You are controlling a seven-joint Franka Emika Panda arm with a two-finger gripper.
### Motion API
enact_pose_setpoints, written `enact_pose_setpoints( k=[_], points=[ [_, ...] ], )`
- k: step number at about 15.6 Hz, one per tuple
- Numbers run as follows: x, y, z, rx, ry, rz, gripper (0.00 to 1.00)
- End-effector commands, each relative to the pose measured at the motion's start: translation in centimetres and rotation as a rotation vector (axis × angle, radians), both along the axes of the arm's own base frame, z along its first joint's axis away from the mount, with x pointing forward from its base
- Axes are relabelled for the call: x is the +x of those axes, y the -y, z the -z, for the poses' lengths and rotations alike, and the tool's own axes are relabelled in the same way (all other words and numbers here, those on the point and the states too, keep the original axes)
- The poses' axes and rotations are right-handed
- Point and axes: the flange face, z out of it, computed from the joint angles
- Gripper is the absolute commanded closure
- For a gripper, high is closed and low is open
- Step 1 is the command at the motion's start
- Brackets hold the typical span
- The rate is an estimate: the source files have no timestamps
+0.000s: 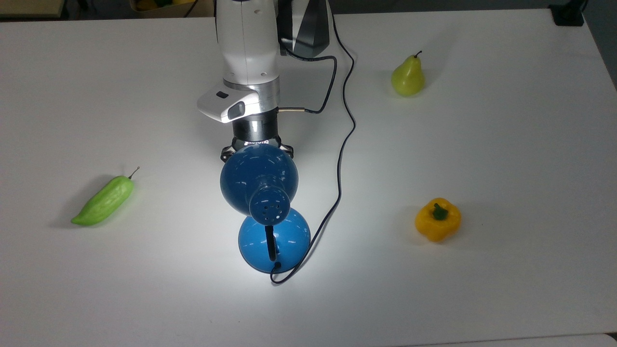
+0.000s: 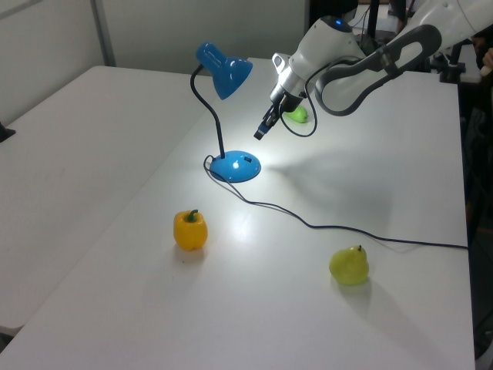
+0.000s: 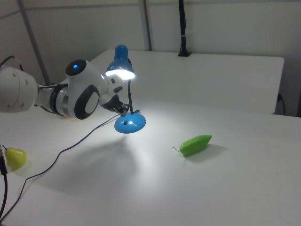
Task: Turn off lamp
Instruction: 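Lower the gripper down to the switch on the lamp base, then press down on the lamp base switch with the gripper fingers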
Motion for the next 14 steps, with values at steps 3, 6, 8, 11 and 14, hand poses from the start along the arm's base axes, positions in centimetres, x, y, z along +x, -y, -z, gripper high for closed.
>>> enact_pose_setpoints(
  k=[3,6,8,11,14],
  points=[
    [0.5,-0.5,2.3,0.009,0.040,0.011,1.00],
    [0.5,-1.2,3.1,0.012,0.043,0.004,1.00],
    [0.5,-1.4,3.7,0.012,0.036,0.001,1.00],
    [0.6,-1.4,4.0,0.012,0.034,0.001,1.00],
    [1.0,-1.8,3.8,0.018,0.092,-0.002,1.00]
  ],
)
